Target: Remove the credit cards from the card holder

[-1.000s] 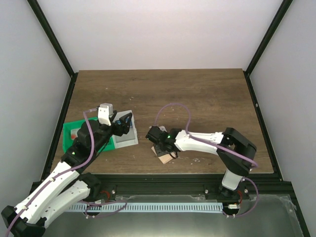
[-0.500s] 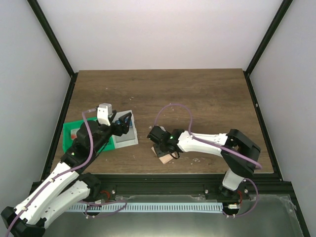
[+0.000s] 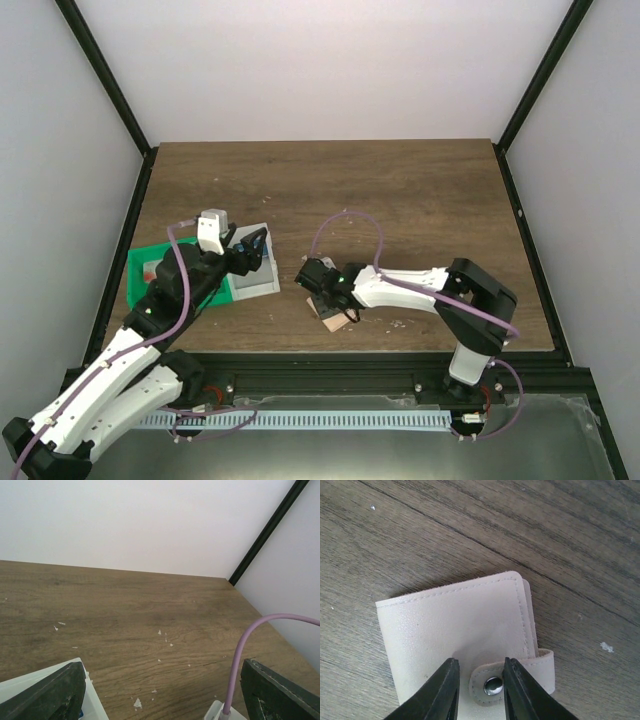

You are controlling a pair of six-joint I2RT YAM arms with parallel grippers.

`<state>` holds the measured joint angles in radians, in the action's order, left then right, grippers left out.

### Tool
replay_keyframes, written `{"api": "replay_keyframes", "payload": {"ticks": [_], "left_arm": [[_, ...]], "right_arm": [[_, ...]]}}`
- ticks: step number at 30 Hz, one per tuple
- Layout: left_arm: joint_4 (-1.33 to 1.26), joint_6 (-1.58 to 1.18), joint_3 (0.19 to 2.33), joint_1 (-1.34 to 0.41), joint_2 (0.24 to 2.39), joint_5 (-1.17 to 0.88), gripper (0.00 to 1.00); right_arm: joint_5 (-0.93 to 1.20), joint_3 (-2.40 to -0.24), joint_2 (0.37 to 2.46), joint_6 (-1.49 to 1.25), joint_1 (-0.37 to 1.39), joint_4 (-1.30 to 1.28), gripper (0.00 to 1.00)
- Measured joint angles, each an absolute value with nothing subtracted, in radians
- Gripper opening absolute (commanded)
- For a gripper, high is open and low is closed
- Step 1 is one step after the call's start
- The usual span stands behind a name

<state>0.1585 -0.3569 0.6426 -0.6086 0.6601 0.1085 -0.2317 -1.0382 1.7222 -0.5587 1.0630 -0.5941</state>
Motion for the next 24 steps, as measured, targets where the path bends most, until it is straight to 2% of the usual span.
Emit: {"api": "replay_keyframes", "payload": {"ticks": [10, 16, 24], "left_arm": [[0.159, -0.359, 0.639, -0.609, 0.662, 0.109, 0.86], [0.157, -0.36, 0.638, -0.609, 0.663, 0.109, 0.86], [0.152, -0.363, 0.638, -0.609, 0.682, 0.108, 0.85]], "right_arm": [[-0.234, -1.028, 1.72, -0.559, 1.066, -0.59, 0.25], [-0.271, -1.012, 1.716, -0.572, 1.075, -0.578, 0.01], [-0.296, -0.983, 1.694, -0.58, 1.077, -0.547, 0.0]]}}
